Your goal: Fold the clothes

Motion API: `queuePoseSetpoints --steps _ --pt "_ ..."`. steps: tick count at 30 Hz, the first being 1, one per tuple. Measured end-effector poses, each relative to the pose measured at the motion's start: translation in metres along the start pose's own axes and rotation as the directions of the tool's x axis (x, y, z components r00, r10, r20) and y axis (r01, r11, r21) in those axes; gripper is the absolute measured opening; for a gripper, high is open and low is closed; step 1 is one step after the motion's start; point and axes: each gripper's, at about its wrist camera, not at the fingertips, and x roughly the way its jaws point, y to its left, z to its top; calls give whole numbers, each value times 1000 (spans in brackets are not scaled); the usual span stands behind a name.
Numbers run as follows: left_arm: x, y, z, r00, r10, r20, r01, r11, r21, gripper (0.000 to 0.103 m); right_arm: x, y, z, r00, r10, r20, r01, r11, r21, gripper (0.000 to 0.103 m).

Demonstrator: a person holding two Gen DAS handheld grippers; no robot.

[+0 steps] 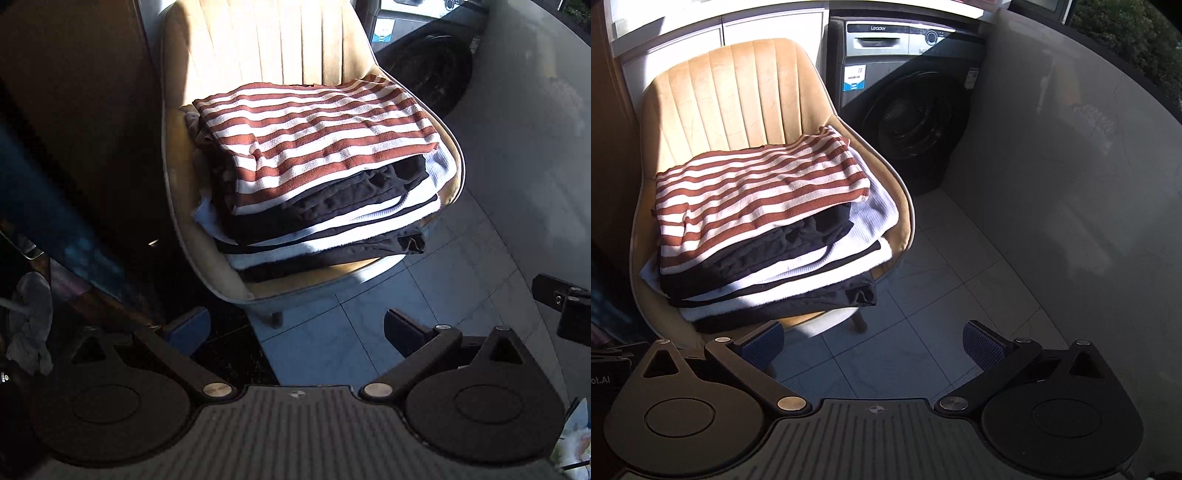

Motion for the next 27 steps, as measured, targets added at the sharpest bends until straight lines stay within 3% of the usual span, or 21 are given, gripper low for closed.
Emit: queuePoseSetpoints --steps 12,27 --pt "-19 -68 -43 999 33 5 -32 998 -62 102 -9 -58 -25 999 49 -3 -49 998 -48 102" --pt "-26 -134 -46 999 5 48 -3 999 -45 102 -7 -118 -31 999 45 12 -44 998 -47 102"
